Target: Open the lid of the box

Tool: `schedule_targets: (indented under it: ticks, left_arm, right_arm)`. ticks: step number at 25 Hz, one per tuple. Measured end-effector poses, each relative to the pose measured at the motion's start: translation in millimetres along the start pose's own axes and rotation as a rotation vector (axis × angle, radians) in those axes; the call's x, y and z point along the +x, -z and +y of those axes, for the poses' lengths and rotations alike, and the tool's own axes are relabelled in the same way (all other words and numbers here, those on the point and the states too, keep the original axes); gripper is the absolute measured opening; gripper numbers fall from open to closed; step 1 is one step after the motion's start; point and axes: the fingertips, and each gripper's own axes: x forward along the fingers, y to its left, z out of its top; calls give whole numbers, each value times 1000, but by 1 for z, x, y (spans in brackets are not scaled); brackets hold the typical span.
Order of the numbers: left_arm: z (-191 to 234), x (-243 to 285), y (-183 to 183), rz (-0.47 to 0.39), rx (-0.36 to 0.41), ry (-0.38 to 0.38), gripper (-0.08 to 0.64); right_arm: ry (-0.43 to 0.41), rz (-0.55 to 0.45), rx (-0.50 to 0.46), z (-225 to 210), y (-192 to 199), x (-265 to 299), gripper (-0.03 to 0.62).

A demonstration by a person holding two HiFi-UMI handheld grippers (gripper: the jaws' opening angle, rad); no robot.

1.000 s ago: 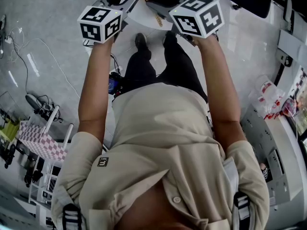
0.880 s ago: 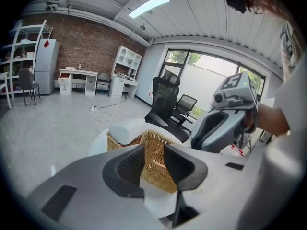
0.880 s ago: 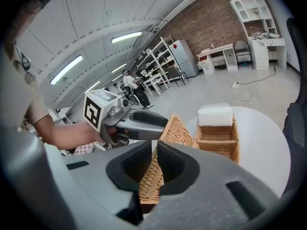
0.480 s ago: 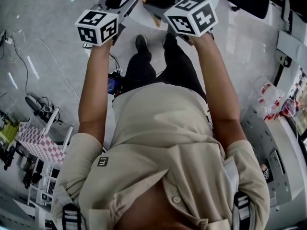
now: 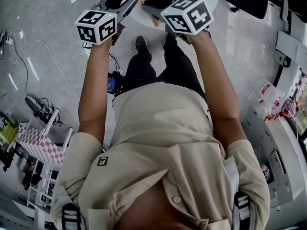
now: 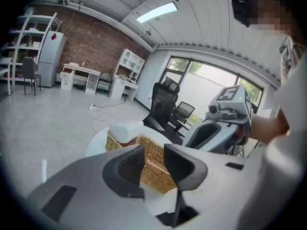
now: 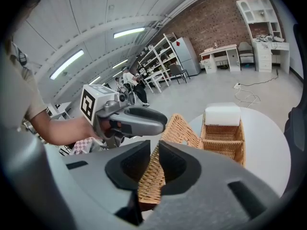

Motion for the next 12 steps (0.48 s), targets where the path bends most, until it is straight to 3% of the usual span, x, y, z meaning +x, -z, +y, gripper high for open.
schedule_targets:
  ticks: [12]
  left_arm:
    - [0,-2,12,60,26,-21,101]
  right_arm:
    - [5,9,11,1,8,4,77]
